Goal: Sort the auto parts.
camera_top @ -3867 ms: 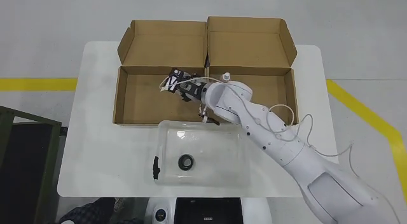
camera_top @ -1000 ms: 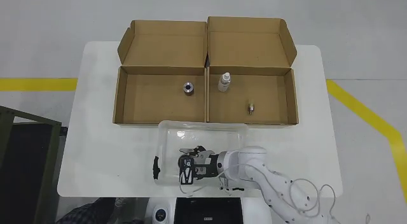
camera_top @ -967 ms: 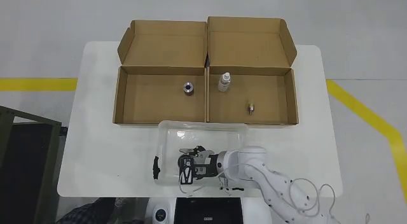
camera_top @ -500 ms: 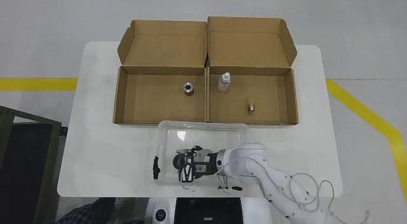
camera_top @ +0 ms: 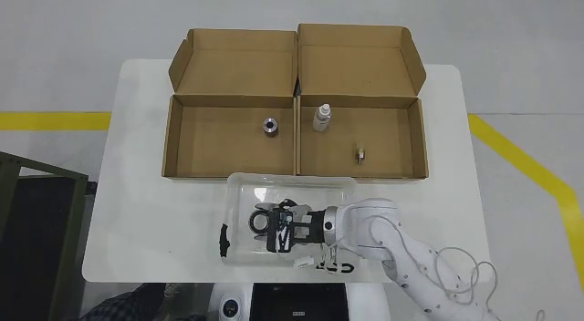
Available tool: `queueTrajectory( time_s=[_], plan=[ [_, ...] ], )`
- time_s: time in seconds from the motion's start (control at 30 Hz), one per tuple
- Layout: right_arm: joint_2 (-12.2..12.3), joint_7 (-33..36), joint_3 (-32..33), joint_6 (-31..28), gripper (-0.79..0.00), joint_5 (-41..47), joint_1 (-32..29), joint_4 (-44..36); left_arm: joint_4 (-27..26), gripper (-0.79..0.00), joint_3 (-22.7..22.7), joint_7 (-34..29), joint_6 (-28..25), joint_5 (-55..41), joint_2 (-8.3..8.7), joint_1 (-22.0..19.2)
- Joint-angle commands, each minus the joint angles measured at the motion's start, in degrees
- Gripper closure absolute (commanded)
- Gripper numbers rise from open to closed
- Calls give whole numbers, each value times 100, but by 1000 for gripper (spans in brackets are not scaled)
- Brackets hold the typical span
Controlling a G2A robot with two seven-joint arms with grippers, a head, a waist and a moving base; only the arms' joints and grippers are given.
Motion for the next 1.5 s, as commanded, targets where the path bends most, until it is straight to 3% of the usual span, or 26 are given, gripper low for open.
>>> queueTrajectory(
  time_s=[0.0, 0.67, 1.13, 1.47],
  plan=[
    [28, -41, 126, -29, 0, 118, -41, -82, 0, -785, 0, 0, 0, 0, 0, 0],
    [248, -173, 1224, -145, 0, 1692, -307, -171, 0, -785, 0, 0, 0, 0, 0, 0],
    [322, -39, 1382, -174, 0, 2521, -297, -7, 0, -785, 0, 0, 0, 0, 0, 0],
    [360, 36, 1384, -114, 0, 2568, -275, -57, 0, -785, 0, 0, 0, 0, 0, 0]
  ],
)
